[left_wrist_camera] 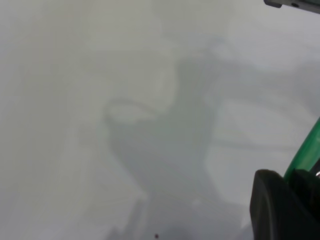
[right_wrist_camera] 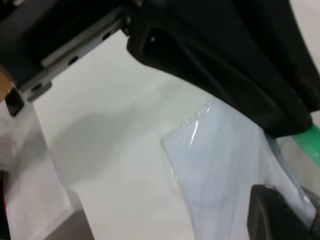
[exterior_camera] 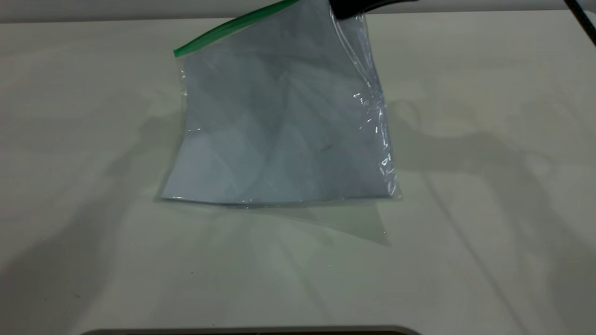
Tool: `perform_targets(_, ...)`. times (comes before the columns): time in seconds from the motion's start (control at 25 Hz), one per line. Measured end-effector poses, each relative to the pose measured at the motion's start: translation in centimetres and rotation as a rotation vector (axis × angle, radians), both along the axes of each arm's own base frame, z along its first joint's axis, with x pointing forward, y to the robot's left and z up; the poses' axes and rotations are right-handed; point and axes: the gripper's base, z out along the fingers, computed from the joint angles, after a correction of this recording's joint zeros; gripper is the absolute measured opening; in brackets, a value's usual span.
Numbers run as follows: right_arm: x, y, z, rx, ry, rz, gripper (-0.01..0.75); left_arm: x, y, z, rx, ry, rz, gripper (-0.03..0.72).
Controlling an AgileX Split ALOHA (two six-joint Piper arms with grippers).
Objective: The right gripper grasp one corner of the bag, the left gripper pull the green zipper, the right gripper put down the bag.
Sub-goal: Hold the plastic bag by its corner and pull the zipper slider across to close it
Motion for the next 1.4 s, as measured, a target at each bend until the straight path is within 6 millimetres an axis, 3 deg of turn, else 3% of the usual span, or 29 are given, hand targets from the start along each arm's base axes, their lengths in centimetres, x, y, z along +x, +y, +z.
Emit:
perform_targets(0.36,0.5,-0.5,0.3,0.046,-0.023,-0.033,0.034,0.6,0.6,-0.5,0.025,-0.027,0.018,0.055)
perform_targets(0.76,1.2,-1.3,0.2,0.062,-0.032,-0.091,0.034,1.7,1.6,-3.4,0.059,-0.016,0.064,0.055)
perform_targets(1.4,1.9,-2.0,0.5,0.101,-0.065,-0.153,0.034,3.2,5.3,-8.2,0.133,0.037,0.132,0.061)
